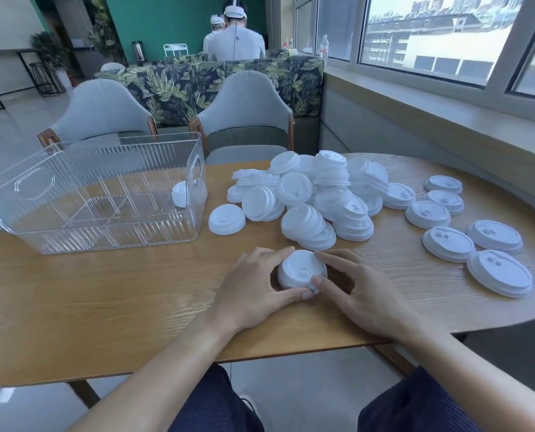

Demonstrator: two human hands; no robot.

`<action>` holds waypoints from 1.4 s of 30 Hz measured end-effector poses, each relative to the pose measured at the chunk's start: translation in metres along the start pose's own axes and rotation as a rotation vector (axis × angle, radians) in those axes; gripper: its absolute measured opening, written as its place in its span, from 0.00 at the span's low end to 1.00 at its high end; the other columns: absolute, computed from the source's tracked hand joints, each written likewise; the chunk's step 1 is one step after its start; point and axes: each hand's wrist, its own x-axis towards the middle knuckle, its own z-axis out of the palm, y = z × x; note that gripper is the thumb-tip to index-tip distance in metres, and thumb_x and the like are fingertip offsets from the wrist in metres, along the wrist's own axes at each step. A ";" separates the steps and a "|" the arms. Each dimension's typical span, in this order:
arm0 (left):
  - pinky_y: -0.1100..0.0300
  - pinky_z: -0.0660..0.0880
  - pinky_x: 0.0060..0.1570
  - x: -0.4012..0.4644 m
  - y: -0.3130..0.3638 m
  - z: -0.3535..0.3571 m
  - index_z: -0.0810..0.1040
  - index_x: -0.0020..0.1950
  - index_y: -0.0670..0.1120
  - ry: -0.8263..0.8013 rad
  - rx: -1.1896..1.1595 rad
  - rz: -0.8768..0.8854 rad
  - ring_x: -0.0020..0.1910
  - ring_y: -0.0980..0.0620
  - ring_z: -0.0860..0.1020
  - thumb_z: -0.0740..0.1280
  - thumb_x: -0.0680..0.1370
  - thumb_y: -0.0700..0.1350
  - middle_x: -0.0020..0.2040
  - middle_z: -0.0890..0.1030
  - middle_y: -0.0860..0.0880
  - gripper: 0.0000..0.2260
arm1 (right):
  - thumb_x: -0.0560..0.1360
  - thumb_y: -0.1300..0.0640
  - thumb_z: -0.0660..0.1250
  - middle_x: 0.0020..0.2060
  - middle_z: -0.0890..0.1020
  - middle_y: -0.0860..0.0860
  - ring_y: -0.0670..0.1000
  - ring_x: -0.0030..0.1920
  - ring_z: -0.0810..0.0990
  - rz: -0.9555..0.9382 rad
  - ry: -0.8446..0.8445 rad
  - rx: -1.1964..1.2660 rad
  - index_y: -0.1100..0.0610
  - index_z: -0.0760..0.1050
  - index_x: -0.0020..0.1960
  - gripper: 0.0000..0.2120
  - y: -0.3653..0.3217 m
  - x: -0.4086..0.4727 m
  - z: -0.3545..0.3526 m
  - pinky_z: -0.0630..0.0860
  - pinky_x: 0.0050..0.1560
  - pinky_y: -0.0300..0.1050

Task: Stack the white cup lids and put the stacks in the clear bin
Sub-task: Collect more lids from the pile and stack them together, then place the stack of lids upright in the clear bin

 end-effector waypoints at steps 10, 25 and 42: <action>0.66 0.60 0.61 0.001 -0.002 0.001 0.72 0.75 0.57 -0.010 -0.004 0.015 0.57 0.71 0.62 0.74 0.70 0.68 0.60 0.71 0.64 0.36 | 0.76 0.38 0.67 0.62 0.77 0.35 0.39 0.65 0.72 0.023 0.010 0.026 0.46 0.76 0.70 0.25 -0.001 0.003 -0.001 0.66 0.64 0.35; 0.58 0.71 0.60 -0.008 -0.004 0.000 0.73 0.63 0.59 0.082 -0.040 -0.026 0.57 0.60 0.72 0.75 0.67 0.68 0.55 0.76 0.65 0.30 | 0.76 0.36 0.67 0.56 0.78 0.33 0.37 0.59 0.75 0.001 0.041 0.022 0.44 0.77 0.66 0.21 -0.008 -0.002 -0.001 0.74 0.59 0.38; 0.73 0.69 0.56 -0.003 -0.090 -0.126 0.74 0.68 0.56 0.413 -0.259 -0.098 0.59 0.64 0.76 0.74 0.64 0.62 0.62 0.78 0.62 0.33 | 0.77 0.40 0.61 0.54 0.76 0.34 0.40 0.59 0.74 -0.150 -0.044 -0.048 0.44 0.79 0.57 0.14 -0.050 0.041 0.056 0.71 0.59 0.36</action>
